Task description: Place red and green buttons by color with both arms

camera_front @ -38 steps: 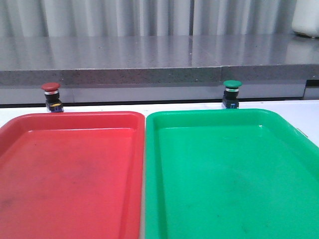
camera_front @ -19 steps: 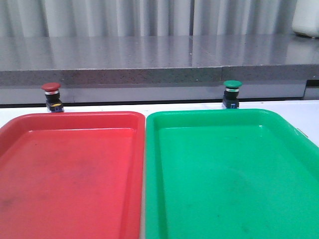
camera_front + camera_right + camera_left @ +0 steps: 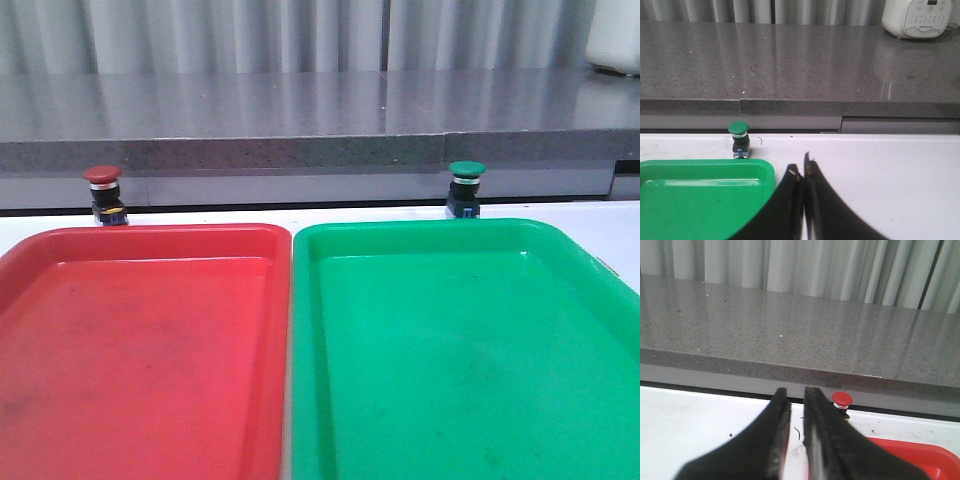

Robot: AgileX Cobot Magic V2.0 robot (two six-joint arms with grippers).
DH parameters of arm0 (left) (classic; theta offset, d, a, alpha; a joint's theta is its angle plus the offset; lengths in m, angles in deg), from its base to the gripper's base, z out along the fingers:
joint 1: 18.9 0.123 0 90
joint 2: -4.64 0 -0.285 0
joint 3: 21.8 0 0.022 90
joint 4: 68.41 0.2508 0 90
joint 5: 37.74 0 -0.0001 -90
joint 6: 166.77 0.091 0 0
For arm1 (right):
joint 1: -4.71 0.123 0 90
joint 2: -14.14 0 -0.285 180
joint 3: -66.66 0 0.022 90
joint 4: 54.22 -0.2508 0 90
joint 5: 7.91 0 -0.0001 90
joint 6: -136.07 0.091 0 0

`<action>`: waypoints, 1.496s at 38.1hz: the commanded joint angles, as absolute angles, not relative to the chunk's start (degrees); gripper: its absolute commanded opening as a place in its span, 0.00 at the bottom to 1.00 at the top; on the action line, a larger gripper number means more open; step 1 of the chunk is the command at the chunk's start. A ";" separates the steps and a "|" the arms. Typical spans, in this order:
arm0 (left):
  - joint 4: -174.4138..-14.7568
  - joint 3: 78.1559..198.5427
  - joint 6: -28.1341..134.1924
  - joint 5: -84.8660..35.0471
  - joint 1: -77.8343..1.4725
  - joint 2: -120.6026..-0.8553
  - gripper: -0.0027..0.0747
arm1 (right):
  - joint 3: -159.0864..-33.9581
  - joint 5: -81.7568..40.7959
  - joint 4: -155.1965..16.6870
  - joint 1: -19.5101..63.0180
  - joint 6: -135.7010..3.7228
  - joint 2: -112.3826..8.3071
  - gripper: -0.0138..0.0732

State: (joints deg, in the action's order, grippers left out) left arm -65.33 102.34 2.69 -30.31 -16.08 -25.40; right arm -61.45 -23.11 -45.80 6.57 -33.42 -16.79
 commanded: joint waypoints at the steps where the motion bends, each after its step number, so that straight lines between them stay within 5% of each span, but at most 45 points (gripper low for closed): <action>1: -65.22 104.52 2.37 -34.41 -15.95 -26.14 0.56 | -63.60 -17.67 -45.84 6.18 -33.56 -17.54 0.31; 6: -65.22 104.52 2.37 -34.41 -15.95 -26.14 0.94 | -63.60 -17.67 -45.84 6.18 -33.56 -17.54 0.64; 11: -65.22 104.52 2.37 -34.41 -15.95 -26.14 0.89 | -63.60 -17.67 -45.84 6.18 -33.56 -17.54 0.92; 36: -67.43 105.34 2.37 -38.63 -16.19 -28.58 0.76 | -63.60 -18.17 -45.84 6.18 -33.56 -17.54 0.90; 48: -64.87 117.12 2.37 -38.39 -24.53 -50.24 0.76 | -63.60 -18.12 -45.84 6.18 -33.56 -17.54 0.90; 57: -64.31 133.19 2.37 -25.42 -30.58 -68.50 0.76 | -63.60 -18.12 -45.84 6.18 -33.56 -17.54 0.90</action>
State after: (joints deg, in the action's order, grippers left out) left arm -64.45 125.90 2.69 -26.86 -28.88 -63.54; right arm -61.45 -22.66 -45.80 6.57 -33.29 -16.79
